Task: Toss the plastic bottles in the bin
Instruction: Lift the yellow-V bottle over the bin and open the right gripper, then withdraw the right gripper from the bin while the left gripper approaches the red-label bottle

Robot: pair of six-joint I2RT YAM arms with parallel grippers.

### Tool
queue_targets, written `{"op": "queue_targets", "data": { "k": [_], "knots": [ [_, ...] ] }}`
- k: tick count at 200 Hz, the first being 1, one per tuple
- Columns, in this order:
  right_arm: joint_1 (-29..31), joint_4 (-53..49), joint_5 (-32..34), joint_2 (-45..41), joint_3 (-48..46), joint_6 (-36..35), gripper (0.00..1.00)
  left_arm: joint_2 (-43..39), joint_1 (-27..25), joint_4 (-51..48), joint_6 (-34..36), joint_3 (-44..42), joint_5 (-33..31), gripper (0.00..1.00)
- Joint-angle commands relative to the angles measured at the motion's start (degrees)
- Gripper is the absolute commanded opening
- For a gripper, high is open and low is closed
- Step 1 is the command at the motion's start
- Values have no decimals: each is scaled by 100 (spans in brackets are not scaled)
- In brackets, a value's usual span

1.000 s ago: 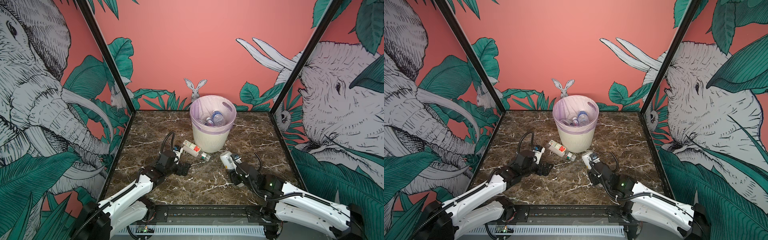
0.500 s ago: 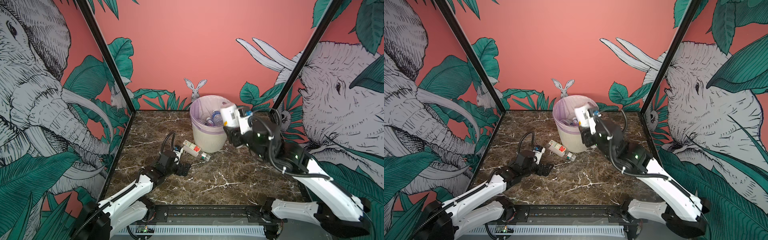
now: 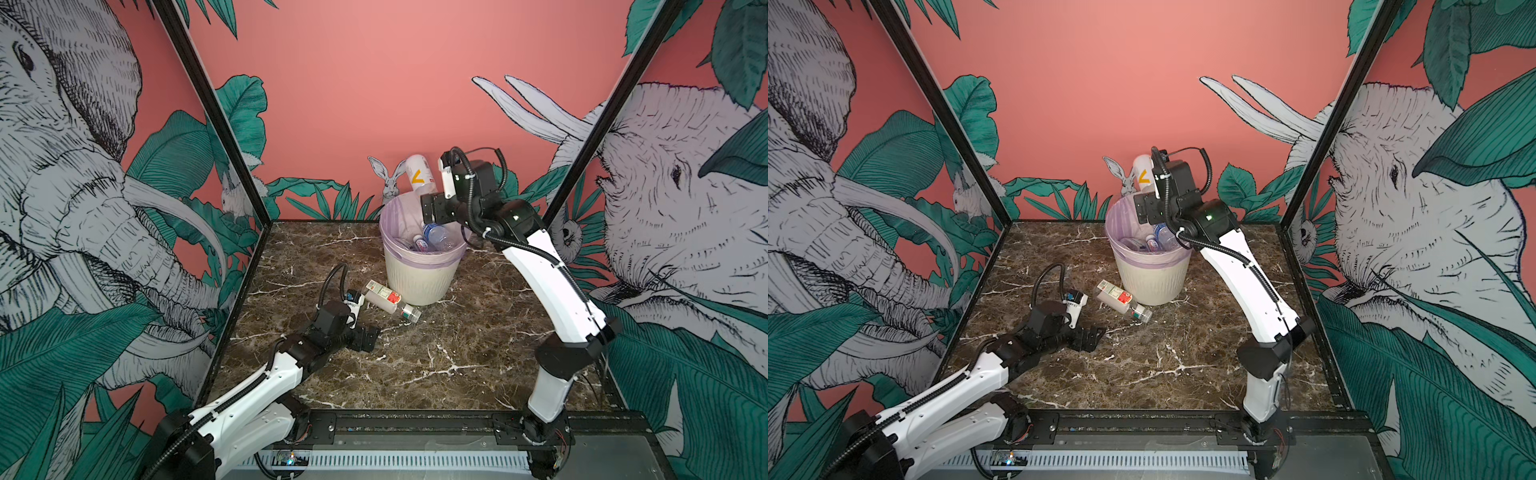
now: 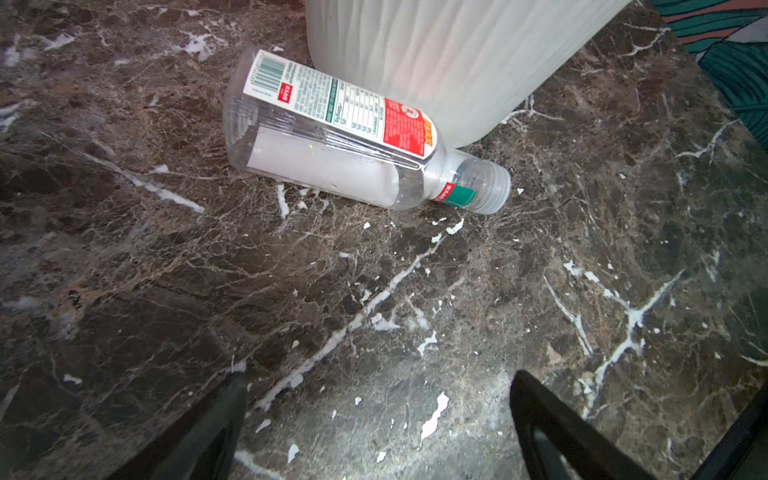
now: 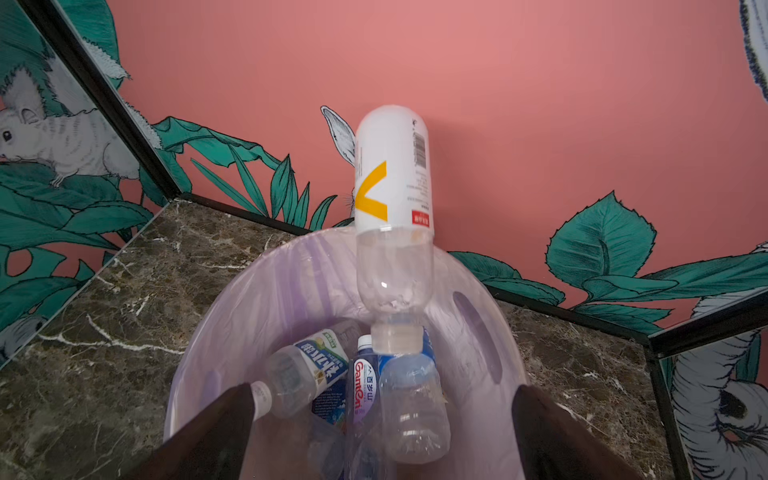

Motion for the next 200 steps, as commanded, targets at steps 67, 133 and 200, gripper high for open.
{"op": "queue_targets", "data": {
  "k": [67, 133, 200],
  "knots": [
    [1, 1101, -207, -2285, -2635, 241, 99, 759, -22, 220, -632, 507, -208, 99],
    [1, 1117, 69, -3459, -4217, 347, 99, 1254, -22, 269, -1276, 930, -338, 99],
    [-50, 1107, 157, -4557, -6163, 650, 99, 2135, -19, 1034, -2560, 1257, -278, 99]
  ]
}}
